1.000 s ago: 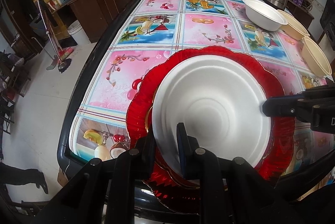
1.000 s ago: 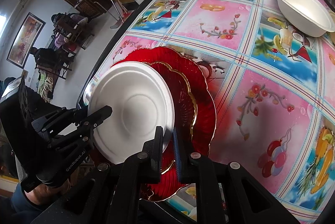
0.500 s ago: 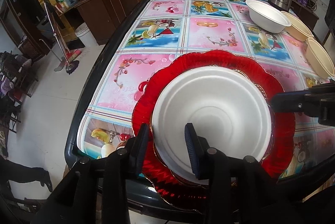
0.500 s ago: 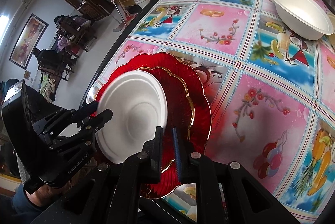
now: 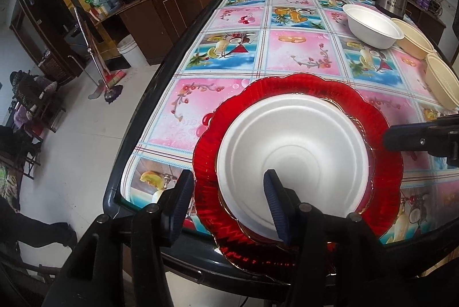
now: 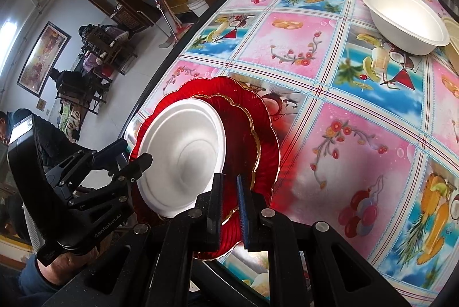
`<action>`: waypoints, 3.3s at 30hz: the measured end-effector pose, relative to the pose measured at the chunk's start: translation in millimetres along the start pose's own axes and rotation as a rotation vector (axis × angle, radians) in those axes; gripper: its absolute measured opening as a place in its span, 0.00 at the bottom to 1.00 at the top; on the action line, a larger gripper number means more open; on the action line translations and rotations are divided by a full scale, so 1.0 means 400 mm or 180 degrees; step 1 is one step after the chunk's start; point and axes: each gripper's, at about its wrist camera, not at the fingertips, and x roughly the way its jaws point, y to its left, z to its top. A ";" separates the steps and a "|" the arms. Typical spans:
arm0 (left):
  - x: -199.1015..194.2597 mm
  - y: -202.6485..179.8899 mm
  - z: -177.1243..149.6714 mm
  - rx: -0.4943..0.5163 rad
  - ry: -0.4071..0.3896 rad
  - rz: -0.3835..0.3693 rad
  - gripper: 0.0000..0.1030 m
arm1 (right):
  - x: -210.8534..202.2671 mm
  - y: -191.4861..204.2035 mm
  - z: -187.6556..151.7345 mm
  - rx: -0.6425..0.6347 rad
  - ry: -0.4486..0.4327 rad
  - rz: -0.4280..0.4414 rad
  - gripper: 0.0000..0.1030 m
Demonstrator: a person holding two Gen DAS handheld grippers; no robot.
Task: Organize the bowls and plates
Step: 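Lower the white foam plate onto the red plates and open the left gripper, then move the left gripper to the large beige bowl and grasp its rim, then lift and carry the beige bowl to the plate stack with the left gripper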
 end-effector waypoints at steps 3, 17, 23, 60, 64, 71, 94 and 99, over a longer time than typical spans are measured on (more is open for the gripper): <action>-0.012 -0.003 -0.001 -0.0006 -0.0019 0.0040 0.49 | -0.012 0.001 -0.004 -0.0012 -0.0019 0.0021 0.12; -0.150 -0.079 0.044 0.0044 -0.0458 0.0056 0.60 | -0.099 -0.052 -0.035 0.0073 -0.0191 0.0030 0.11; -0.186 -0.206 0.084 0.0310 -0.0595 -0.0201 0.62 | -0.170 -0.154 -0.074 0.0339 -0.0303 -0.0049 0.11; 0.103 -0.835 0.397 0.0611 0.0390 -0.1613 0.61 | -0.501 -0.829 -0.136 0.1731 -0.0815 -0.0687 0.36; 0.129 -0.857 0.392 0.0613 0.0528 -0.1769 0.14 | -0.472 -0.836 -0.123 0.1696 -0.0760 -0.0567 0.16; 0.056 -0.791 0.343 0.0697 0.0265 -0.1512 0.14 | -0.471 -0.764 -0.126 0.1574 -0.0707 -0.0460 0.12; -0.057 -0.513 0.101 0.0648 -0.0126 -0.0865 0.15 | -0.308 -0.445 -0.175 0.0881 -0.0165 -0.0127 0.12; -0.077 -0.501 0.109 0.0747 -0.0268 -0.0853 0.15 | -0.322 -0.415 -0.170 0.0880 -0.0280 -0.0199 0.12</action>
